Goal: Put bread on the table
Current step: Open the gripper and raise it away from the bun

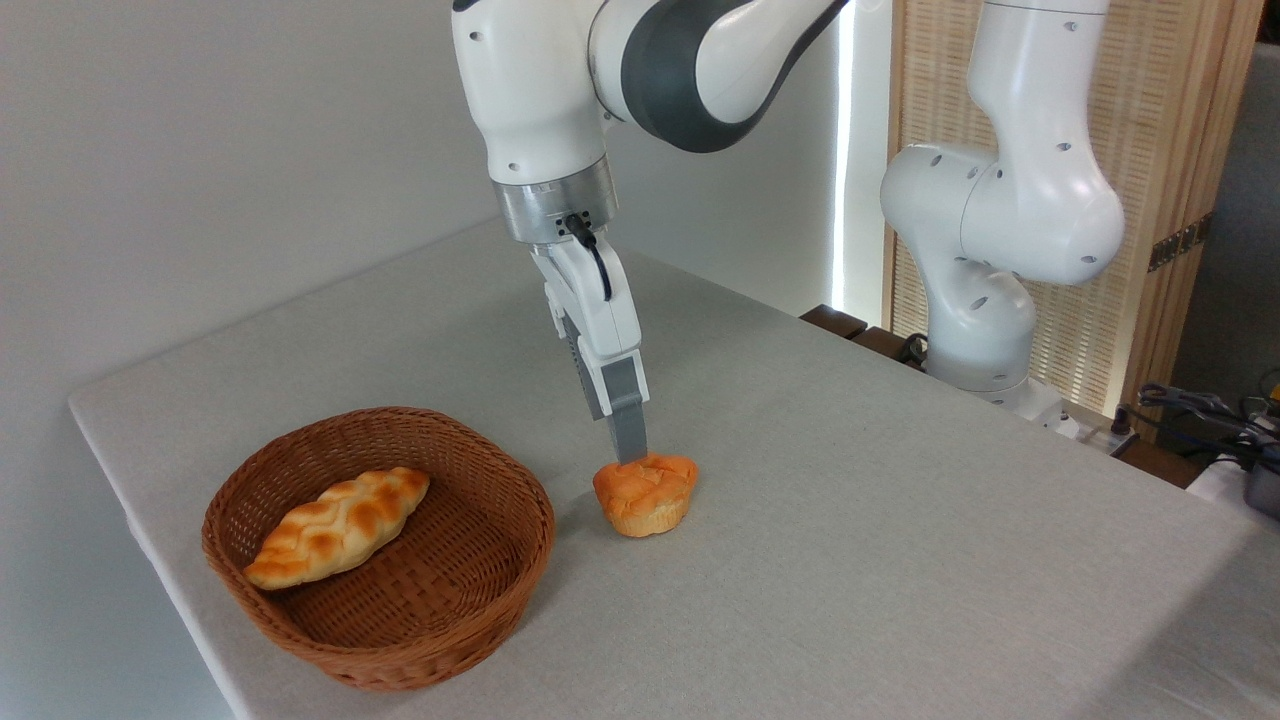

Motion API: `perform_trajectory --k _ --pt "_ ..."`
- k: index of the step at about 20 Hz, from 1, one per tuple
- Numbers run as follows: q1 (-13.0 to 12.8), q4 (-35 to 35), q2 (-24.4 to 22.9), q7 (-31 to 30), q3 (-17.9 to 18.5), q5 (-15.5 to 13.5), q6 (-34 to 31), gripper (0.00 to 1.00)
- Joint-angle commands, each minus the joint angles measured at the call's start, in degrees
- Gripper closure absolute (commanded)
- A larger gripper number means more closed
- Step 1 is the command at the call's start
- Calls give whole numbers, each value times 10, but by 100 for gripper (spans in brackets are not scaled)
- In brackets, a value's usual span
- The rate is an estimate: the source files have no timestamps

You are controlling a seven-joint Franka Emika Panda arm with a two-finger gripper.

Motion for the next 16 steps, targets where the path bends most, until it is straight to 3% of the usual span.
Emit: perform_trajectory --k 1,8,12,16 --pt "-5 28 -9 -2 8 4 -3 0" --pt "2 196 29 -96 8 0 -98 0" --pt "5 260 59 -156 8 -2 -106 0" --pt "19 295 79 -168 7 -5 -135 0"
